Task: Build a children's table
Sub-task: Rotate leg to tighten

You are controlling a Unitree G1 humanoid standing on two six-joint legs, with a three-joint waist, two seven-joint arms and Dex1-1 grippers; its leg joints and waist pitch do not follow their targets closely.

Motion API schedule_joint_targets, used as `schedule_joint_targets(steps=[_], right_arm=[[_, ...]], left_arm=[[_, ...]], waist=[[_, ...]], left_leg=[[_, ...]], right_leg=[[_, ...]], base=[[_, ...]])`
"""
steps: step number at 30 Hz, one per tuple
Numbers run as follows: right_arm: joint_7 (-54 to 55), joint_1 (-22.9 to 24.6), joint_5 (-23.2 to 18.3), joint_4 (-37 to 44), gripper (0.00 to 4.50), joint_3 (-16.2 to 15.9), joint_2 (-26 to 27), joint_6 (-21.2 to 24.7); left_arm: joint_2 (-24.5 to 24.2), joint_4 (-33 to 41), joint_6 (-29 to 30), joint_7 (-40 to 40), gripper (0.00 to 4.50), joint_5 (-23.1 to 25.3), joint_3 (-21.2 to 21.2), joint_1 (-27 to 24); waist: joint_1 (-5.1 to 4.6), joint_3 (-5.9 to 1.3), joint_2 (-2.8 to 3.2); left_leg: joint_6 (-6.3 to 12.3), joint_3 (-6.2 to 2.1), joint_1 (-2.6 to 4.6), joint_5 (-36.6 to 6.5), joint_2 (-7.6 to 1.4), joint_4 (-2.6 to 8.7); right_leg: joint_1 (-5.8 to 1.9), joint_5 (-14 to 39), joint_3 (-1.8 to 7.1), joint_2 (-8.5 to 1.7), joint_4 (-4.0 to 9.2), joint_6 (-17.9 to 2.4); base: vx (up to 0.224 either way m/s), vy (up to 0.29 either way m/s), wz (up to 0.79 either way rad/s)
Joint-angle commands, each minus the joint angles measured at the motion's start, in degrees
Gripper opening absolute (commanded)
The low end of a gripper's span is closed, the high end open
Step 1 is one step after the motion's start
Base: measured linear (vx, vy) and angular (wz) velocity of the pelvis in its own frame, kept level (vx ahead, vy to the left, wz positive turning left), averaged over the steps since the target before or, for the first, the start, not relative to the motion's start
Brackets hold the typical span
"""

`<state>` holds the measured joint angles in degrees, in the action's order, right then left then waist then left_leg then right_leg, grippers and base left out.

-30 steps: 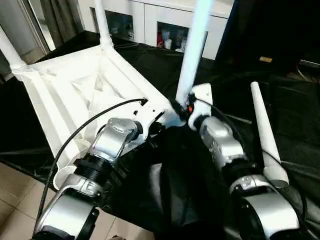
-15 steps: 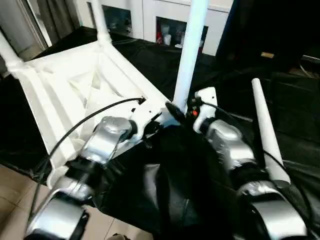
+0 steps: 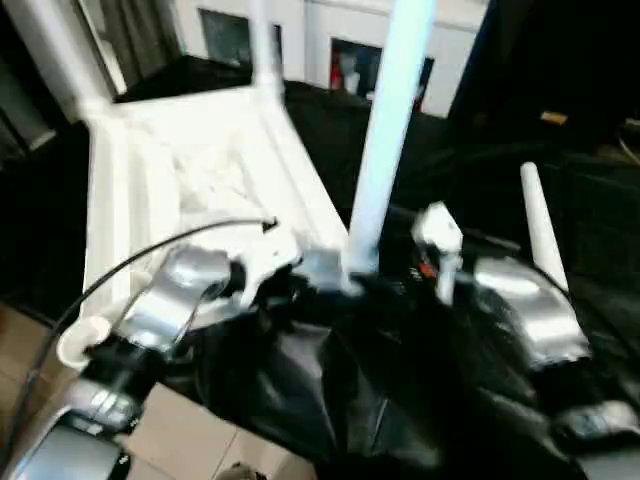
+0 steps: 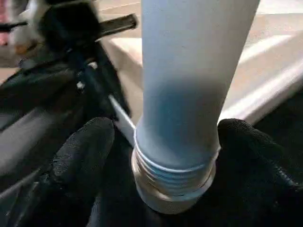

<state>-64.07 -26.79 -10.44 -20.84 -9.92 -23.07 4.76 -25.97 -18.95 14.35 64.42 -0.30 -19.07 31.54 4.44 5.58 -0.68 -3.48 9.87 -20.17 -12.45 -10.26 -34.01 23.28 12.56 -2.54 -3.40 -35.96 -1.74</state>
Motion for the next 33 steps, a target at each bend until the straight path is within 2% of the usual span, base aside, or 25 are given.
schedule_joint_targets(steps=[1, 5, 6, 8, 17, 22, 23, 24, 26, 29, 30, 31, 32, 33], right_arm=[[-2.18, 1.4, 1.23, 1.08, 3.9, -3.19, -0.06, 1.35], [-2.09, 2.09, 0.96, 2.71, 3.9, -3.57, -0.12, 2.77], [-2.09, 2.21, 0.63, 3.09, 3.9, -3.66, 0.01, 3.28], [-2.11, 2.33, 0.4, 3.36, 3.76, -3.82, 0.23, 3.69], [-1.87, 3.0, 0.14, 3.48, 2.92, -4.28, 0.72, 4.44], [2.45, 4.22, -0.22, 2.04, 2.76, -2.61, 2.99, 4.75], [7.83, 4.2, 0.87, -0.35, 2.76, -1.3, 5.04, 4.65], [9.65, 4.19, 1.29, -1.16, 2.76, -0.9, 5.72, 4.53], [15.3, 3.8, 2.31, -3.78, 2.75, 0.44, 7.81, 4.38], [26.94, 2.31, 2.94, -9.04, 2.74, 3.62, 12.83, 4.93], [30.04, 1.74, 3.34, -10.52, 2.74, 4.26, 14.22, 4.95], [30.55, 1.65, 3.42, -10.75, 2.74, 4.37, 14.45, 4.96], [35.7, 0.35, 4.52, -13.35, 2.74, 4.82, 16.5, 4.75], [39.72, -1.12, 5.38, -15.76, 2.74, 4.85, 18.53, 4.12]], left_arm=[[0.34, 3.25, -2.55, 3.16, 0.0, -1.5, -1.59, 0.01], [-0.65, 3.71, -3.39, 4.66, 0.0, -1.46, -1.67, -0.5], [-0.89, 3.69, -3.59, 4.87, 0.0, -1.47, -1.63, -0.6], [-1.15, 3.57, -3.84, 5.09, 0.0, -1.49, -1.58, -0.68], [-1.01, 2.54, -4.39, 5.09, 0.0, -1.04, -1.18, -0.58], [0.48, 1.44, -3.54, 2.67, 0.0, -0.94, -0.15, -0.64], [2.07, -0.45, -2.52, -0.92, 0.0, -0.21, 0.71, 0.16], [2.64, -1.2, -2.08, -2.25, 0.0, 0.09, 1.0, 0.5], [4.47, -3.69, -1.23, -6.11, 0.0, 0.7, 1.96, 1.82], [8.52, -9.1, -0.22, -13.93, 0.0, 1.95, 3.38, 5.09], [9.65, -10.61, -0.03, -16.12, 0.0, 2.42, 3.63, 6.05], [9.84, -10.87, -0.01, -16.47, 0.0, 2.5, 3.67, 6.21], [11.79, -13.3, 0.21, -20.02, 0.0, 2.96, 4.13, 7.75], [13.67, -15.26, 0.36, -23.1, 0.0, 3.25, 4.48, 9.03]], waist=[[0.18, -4.95, 0.93], [0.57, -5.13, 1.02], [0.72, -5.26, 1.0], [0.84, -5.5, 1.02], [1.06, -5.88, 1.0], [1.1, -5.96, 1.0], [1.02, -5.92, 0.85], [0.75, -5.6, 1.03], [0.5, -5.2, 1.02], [0.28, -5.16, 0.89], [0.11, -5.06, 0.96], [0.13, -5.17, 0.9], [0.08, -5.1, 1.1], [0.07, -5.04, 1.12]], left_leg=[[6.29, -0.7, 0.19, -0.98, -3.19, 3.26], [4.82, -0.7, 0.21, -1.13, -3.05, 3.2], [4.86, -0.65, 0.35, -0.48, -3.01, 3.08], [5.36, -0.71, 0.14, 1.14, -2.9, 2.88], [6.07, -0.76, -0.11, 2.72, -2.72, 2.5], [6.32, -0.76, -0.23, 3.04, -2.68, 2.43], [5.88, -0.77, -0.23, 2.14, -2.66, 2.5], [4.99, -0.73, -0.18, 0.32, -2.67, 2.72], [1.88, -0.76, 0.14, -4.8, -2.58, 3.16], [0.02, -0.9, 0.09, -5.6, -2.4, 3.34], [-0.27, -0.73, 0.24, -6.27, -2.2, 3.3], [-0.6, -0.91, 0.25, -6.56, -2.19, 3.39], [-0.57, -0.84, 0.09, -6.23, -2.19, 3.42], [-0.66, -0.7, 0.25, -6.75, -2.09, 3.38]], right_leg=[[-4.03, -7.12, 2.96, -4.91, 2.92, -19.17], [-4.07, -7.09, 2.99, -4.79, 2.78, -18.6], [-3.97, -8.56, 2.98, -4.68, 2.64, -18.6], [-4.07, -11.28, 2.88, -4.62, 2.26, -18.68], [-4.28, -12.74, 2.74, -4.58, 1.92, -18.5], [-4.26, -12.65, 2.7, -4.64, 1.94, -18.38], [-4.33, -11.21, 2.7, -4.62, 2.11, -18.07], [-4.01, -7.88, 2.66, -4.63, 2.56, -17.83], [-4.06, 3.12, 2.74, -4.84, 3.76, -15.71], [-4.16, 8.79, 2.85, -4.83, 4.28, -13.38], [-3.76, 10.75, 2.99, -4.73, 4.62, -12.57], [-3.85, 12.55, 2.89, -4.78, 4.73, -11.83], [-3.75, 12.61, 2.94, -4.71, 4.84, -11.37], [-3.44, 13.25, 2.98, -4.62, 5.08, -11.09]], base=[[0.0, 0.0, 0.0], [0.0, 0.0, 0.0], [0.0, 0.0, 0.0], [0.0, 0.0, 0.0], [0.0, 0.0, 0.0], [0.0, 0.0, 0.0], [0.0, 0.0, 0.0], [0.0, 0.0, 0.0], [-0.057, -0.003, -0.02], [-0.052, -0.005, -0.02], [-0.05, -0.009, 0.0], [0.0, 0.0, 0.0], [0.0, 0.0, 0.0], [0.0, 0.0, 0.0]])
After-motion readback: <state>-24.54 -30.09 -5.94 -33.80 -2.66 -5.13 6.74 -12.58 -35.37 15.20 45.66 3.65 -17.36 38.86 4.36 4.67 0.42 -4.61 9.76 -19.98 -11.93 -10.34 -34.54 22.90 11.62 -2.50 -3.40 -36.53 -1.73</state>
